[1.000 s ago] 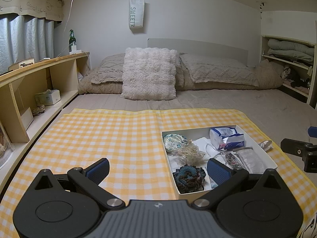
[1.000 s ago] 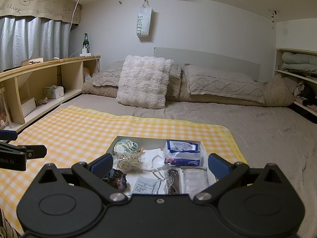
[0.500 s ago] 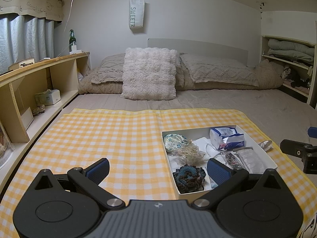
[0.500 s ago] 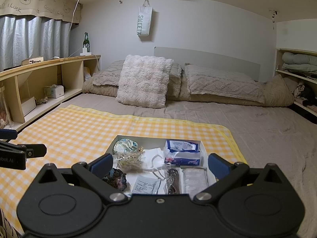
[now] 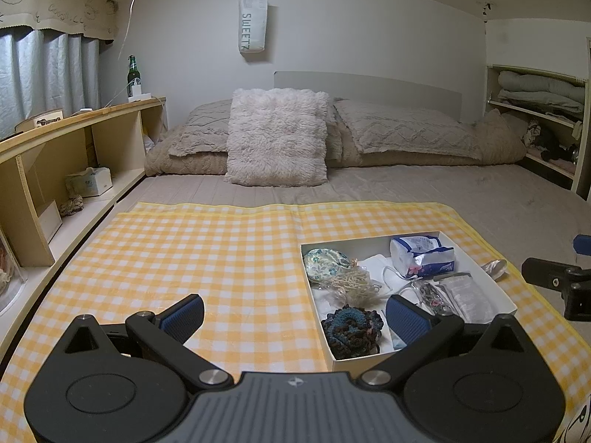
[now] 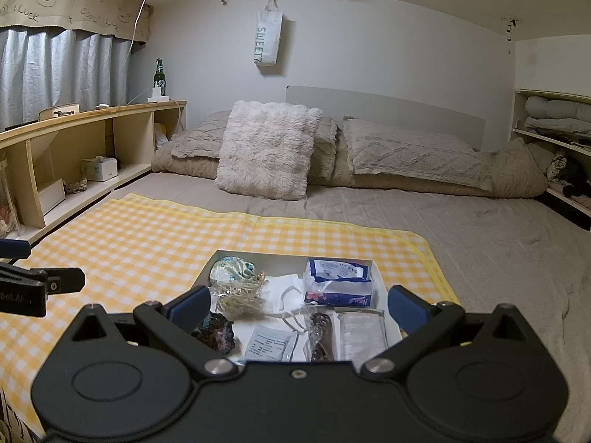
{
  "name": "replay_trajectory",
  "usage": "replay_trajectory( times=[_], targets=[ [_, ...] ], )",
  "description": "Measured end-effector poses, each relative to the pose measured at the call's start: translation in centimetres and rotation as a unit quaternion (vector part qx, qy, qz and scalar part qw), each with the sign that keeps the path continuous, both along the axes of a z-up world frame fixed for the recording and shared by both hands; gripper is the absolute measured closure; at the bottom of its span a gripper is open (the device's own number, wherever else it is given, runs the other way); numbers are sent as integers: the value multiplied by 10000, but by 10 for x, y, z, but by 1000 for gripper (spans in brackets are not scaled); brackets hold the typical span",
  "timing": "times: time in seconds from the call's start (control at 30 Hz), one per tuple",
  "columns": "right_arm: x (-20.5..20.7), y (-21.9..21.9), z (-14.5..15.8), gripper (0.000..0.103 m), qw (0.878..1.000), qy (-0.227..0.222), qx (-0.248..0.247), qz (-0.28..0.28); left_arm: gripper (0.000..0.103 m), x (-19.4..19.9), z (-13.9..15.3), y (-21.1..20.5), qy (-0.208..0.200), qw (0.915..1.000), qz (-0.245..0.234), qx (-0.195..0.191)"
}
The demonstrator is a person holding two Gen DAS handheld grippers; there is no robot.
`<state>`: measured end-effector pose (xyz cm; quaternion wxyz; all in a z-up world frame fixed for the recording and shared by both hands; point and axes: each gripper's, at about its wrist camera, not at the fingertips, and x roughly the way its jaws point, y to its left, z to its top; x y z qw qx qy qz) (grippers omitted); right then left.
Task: Organize soft objects
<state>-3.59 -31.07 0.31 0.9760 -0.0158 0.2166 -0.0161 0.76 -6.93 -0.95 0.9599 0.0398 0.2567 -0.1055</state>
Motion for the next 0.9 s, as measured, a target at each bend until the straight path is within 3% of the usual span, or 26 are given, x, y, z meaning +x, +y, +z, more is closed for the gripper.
replay_trajectory(
  times=[0.9],
  targets=[
    [1, -2, 1, 0, 10000, 5, -4, 13, 0, 0, 1, 2, 34, 10000, 19, -23]
  ],
)
